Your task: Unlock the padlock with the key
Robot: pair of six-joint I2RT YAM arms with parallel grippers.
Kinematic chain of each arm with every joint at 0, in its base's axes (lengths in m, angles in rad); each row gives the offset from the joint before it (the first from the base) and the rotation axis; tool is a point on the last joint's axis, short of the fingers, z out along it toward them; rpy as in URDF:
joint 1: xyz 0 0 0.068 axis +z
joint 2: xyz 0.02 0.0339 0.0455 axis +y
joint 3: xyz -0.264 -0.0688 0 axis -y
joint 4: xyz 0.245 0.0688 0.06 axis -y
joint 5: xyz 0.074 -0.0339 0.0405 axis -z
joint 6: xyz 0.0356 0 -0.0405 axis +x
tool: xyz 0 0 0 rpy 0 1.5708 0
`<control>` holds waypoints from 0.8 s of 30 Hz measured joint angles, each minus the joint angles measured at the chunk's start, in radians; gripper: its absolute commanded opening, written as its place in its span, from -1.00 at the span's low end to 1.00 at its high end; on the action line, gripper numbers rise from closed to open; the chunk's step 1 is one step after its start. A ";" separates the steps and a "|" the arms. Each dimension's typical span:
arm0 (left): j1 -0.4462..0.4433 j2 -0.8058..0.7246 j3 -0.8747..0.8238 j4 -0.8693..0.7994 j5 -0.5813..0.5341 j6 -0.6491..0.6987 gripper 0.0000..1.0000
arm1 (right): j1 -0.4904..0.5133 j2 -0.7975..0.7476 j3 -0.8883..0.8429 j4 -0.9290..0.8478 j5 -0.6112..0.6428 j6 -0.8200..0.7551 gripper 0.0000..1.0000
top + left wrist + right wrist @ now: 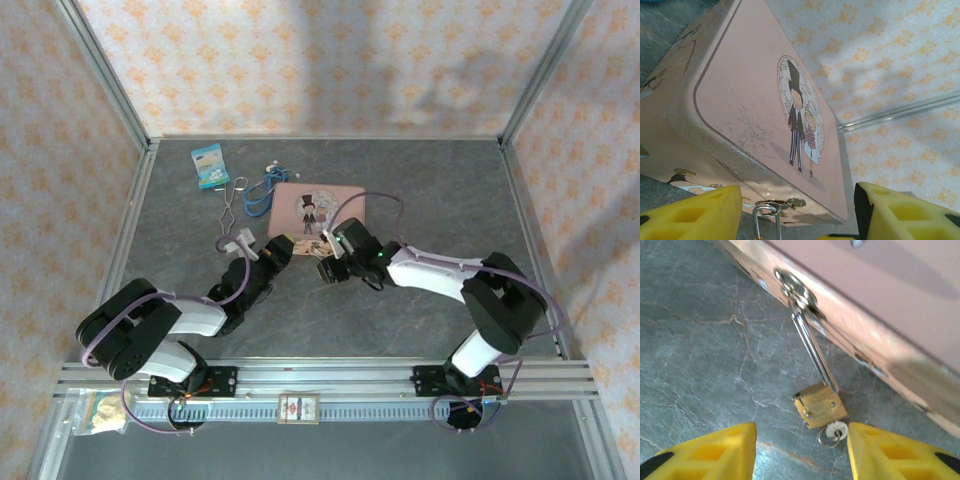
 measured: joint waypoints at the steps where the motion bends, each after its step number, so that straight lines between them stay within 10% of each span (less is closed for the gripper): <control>1: 0.000 -0.005 0.000 -0.006 -0.001 0.000 0.18 | 0.000 -0.003 -0.017 0.011 0.003 0.016 -0.02; 24: 0.015 -0.090 -0.009 -0.070 -0.030 0.019 0.21 | 0.111 0.142 0.061 -0.007 0.320 0.523 0.18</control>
